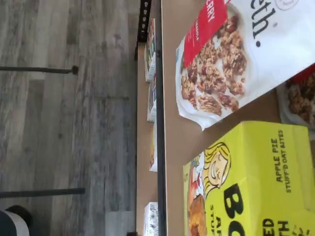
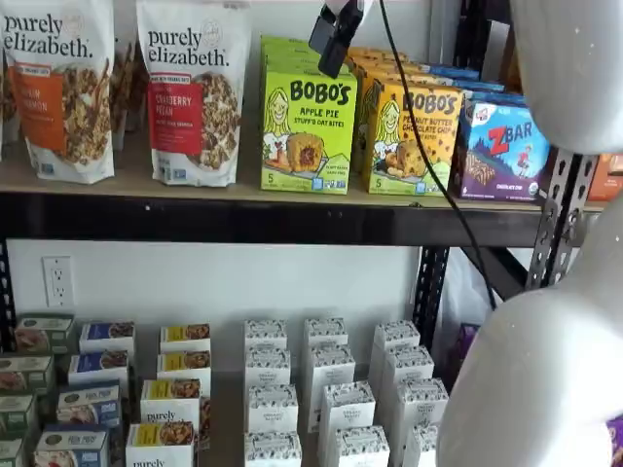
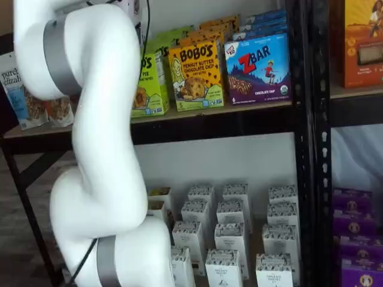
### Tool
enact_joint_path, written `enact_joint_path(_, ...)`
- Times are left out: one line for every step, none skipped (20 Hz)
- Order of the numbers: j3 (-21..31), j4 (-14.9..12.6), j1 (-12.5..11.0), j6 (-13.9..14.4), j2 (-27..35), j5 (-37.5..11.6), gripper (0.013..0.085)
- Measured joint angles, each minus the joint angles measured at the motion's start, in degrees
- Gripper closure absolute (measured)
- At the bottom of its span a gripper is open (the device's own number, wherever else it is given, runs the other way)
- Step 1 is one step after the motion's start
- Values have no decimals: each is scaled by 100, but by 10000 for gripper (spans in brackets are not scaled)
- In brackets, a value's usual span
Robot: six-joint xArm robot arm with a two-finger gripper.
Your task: Pick the green box on the top shelf, the fourth from the left
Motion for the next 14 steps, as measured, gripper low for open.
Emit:
enact_joint_path(-22,-13,0,-3,25,-7,130)
enact_joint_path(-43,-29,0,-6,51,-18,130)
enact_joint_path(-68,-40,-2,-12,82,-19,130)
enact_joint_path(-98,-48,-9,-23,118,-14,130)
enact_joint_path(-112,-58,-15,-34,140,-17,130)
enact_joint_path(-118,-74,-23,-47,160,-29,130)
enact_joint_path(-123,-88,-33,-64,182,-42,130)
enact_joint_path(-126,-97,-45,-83,204,-56,130)
enact_joint_path(-121,-112,-54,-99,217,-75,130)
enact_joint_path(-115,-125,-62,-115,230,-91,130)
enact_joint_path(-114,-140,-71,-130,247,-97,130)
enact_joint_path(-112,-156,-80,-149,268,-102,130)
enact_joint_path(-112,-172,-87,-164,289,-100,130)
enact_joint_path(-106,-186,-91,-177,302,-103,130)
